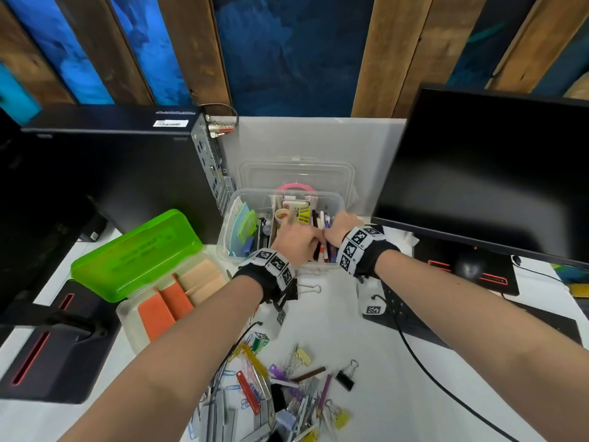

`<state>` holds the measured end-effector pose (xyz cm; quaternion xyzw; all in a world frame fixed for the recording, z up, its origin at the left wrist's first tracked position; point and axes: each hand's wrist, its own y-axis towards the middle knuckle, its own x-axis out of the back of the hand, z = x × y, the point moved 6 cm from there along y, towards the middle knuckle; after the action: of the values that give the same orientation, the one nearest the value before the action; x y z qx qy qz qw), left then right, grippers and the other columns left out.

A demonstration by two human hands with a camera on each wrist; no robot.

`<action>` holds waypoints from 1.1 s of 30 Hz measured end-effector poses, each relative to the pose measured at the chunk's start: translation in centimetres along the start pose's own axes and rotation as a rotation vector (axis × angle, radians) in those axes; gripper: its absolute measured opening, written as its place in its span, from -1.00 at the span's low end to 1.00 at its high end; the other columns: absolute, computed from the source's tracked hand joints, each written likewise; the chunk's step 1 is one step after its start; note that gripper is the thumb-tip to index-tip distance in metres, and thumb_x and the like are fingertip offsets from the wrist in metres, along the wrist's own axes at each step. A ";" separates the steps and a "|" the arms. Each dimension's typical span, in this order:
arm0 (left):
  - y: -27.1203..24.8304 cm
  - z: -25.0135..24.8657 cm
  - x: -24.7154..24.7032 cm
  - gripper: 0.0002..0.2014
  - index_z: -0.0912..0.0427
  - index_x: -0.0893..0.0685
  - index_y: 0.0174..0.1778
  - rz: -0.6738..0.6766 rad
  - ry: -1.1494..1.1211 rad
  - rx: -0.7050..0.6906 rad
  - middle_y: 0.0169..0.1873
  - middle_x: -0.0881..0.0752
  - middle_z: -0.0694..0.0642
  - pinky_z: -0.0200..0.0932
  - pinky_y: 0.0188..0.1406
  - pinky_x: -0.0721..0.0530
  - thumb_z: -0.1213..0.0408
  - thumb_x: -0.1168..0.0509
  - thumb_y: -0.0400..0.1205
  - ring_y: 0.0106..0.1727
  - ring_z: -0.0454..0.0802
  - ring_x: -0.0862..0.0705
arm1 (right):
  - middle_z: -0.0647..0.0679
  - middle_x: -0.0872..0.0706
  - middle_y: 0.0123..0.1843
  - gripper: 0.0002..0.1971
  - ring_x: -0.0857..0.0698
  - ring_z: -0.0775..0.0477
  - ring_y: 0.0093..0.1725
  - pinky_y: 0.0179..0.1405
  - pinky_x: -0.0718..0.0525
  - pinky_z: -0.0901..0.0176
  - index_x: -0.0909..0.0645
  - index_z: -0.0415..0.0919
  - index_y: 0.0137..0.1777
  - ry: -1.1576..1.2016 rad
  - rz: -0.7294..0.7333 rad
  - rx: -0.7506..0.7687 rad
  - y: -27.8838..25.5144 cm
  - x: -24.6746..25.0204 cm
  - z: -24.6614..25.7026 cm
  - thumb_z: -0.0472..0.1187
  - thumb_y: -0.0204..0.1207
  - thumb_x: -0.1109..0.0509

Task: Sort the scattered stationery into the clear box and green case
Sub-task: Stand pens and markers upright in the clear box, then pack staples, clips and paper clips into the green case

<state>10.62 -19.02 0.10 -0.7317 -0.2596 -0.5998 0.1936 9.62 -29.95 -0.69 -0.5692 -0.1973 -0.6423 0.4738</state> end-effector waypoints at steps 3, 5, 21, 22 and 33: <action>-1.3 -0.2 0.1 -0.71 0.00 -0.74 0.08 -0.118 -0.090 0.022 0.00 -0.78 -0.05 0.04 0.51 -0.13 0.35 -0.15 0.63 0.16 0.01 -0.65 | -0.23 -0.73 0.04 -0.83 -0.72 -0.28 0.02 -0.19 -0.58 0.10 -0.61 -0.22 -0.05 -0.012 -0.012 0.020 -0.2 -0.2 0.1 -0.13 0.54 -0.30; -2.4 0.0 0.5 -0.72 0.05 -0.72 0.15 -0.198 -0.126 0.051 0.09 -0.74 0.01 0.07 0.40 -0.33 0.36 -0.17 0.64 0.19 0.05 -0.63 | -0.23 -0.74 0.04 -0.82 -0.72 -0.28 0.00 -0.18 -0.60 0.08 -0.61 -0.24 -0.02 -0.023 -0.009 0.042 -0.4 -0.3 0.0 -0.14 0.55 -0.28; -13.8 4.6 -3.9 -0.75 0.18 -0.53 0.21 0.351 0.173 -0.051 0.12 -0.63 0.15 0.01 0.04 -0.62 0.17 -0.07 0.71 0.14 0.17 -0.64 | 0.02 -0.48 -0.01 -0.90 -0.58 -0.13 -0.01 -0.06 -0.54 0.08 -0.53 -0.11 0.02 0.014 0.219 0.469 -12.9 -9.3 2.9 -0.14 0.56 -0.27; -14.3 5.0 -4.6 -0.74 0.19 -0.52 0.25 0.393 0.179 -0.030 0.17 -0.62 0.16 -0.01 0.06 -0.60 0.22 -0.08 0.71 0.18 0.17 -0.63 | -0.02 -0.48 0.07 -0.87 -0.59 -0.16 0.04 0.00 -0.54 0.05 -0.52 -0.10 0.08 -0.046 0.273 0.460 -13.4 -10.6 2.7 -0.16 0.57 -0.26; -17.3 9.0 -7.3 -0.80 0.04 -0.54 0.10 0.312 -0.042 0.171 0.08 -0.63 0.02 -0.12 -0.02 -0.55 0.37 -0.13 0.65 0.05 0.04 -0.64 | -0.04 -0.47 0.10 -0.76 -0.61 -0.19 0.06 0.02 -0.53 0.07 -0.51 -0.06 0.16 -0.022 0.336 0.321 -15.5 -15.5 1.4 -0.31 0.57 -0.18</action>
<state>5.98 -1.11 -9.34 -0.7563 -0.1970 -0.5229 0.3403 -4.08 -15.56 -10.11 -0.5184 -0.2044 -0.5086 0.6563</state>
